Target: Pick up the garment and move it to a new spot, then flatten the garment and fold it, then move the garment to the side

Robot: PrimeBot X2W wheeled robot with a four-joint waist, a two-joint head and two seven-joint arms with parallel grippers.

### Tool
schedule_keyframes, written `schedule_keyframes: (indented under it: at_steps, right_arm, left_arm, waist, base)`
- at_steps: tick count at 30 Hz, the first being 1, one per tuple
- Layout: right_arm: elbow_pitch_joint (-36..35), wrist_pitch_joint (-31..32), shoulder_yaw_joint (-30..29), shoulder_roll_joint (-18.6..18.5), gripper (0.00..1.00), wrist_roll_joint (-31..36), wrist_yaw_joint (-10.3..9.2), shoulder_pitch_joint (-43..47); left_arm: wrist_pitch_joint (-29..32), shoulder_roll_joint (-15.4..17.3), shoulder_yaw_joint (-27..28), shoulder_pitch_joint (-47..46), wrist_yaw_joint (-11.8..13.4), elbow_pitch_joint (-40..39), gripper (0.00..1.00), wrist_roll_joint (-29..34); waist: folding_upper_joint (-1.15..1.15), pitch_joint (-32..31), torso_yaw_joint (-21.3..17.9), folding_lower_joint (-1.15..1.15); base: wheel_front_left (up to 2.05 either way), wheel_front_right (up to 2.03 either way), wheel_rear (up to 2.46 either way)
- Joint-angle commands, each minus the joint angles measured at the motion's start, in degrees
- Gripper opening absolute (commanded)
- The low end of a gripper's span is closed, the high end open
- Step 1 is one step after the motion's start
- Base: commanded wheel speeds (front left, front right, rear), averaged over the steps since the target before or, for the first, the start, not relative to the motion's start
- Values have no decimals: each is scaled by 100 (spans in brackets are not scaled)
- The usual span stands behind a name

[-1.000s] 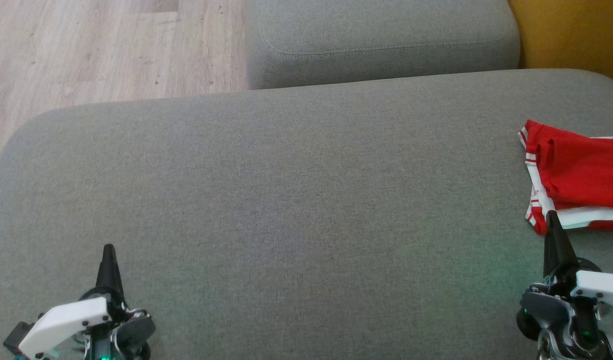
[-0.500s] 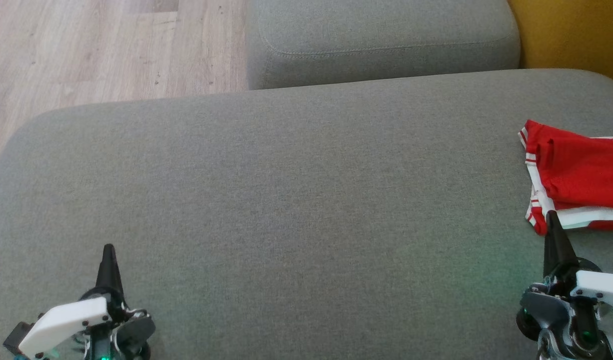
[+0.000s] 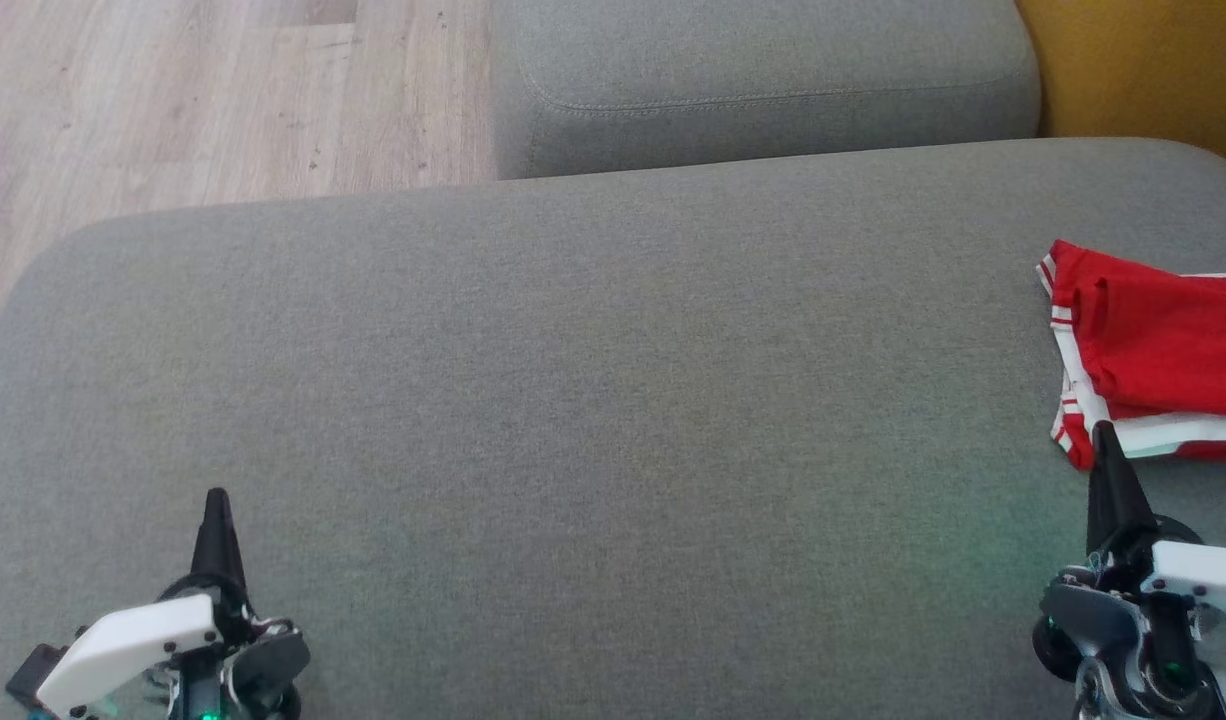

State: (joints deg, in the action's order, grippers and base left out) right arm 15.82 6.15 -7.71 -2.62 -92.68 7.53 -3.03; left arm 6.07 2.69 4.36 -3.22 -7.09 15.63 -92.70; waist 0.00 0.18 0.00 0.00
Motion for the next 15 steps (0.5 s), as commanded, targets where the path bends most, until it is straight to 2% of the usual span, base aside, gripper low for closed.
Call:
schedule_keyframes:
  at_steps: [1, 15]
  right_arm:
    - [-179, 36, 116, -28, 0, 54, -4, -316]
    - [-179, 37, 115, -28, 0, 54, -4, -316]
  left_arm:
    - [44, 22, 219, -297, -40, -159, 0, 56]
    - [44, 21, 220, -297, -40, -159, 0, 56]
  waist:
    - [0, 0, 0, 0]
    - [0, 0, 0, 0]
  base:
    - [0, 0, 0]
    - [0, 0, 0]
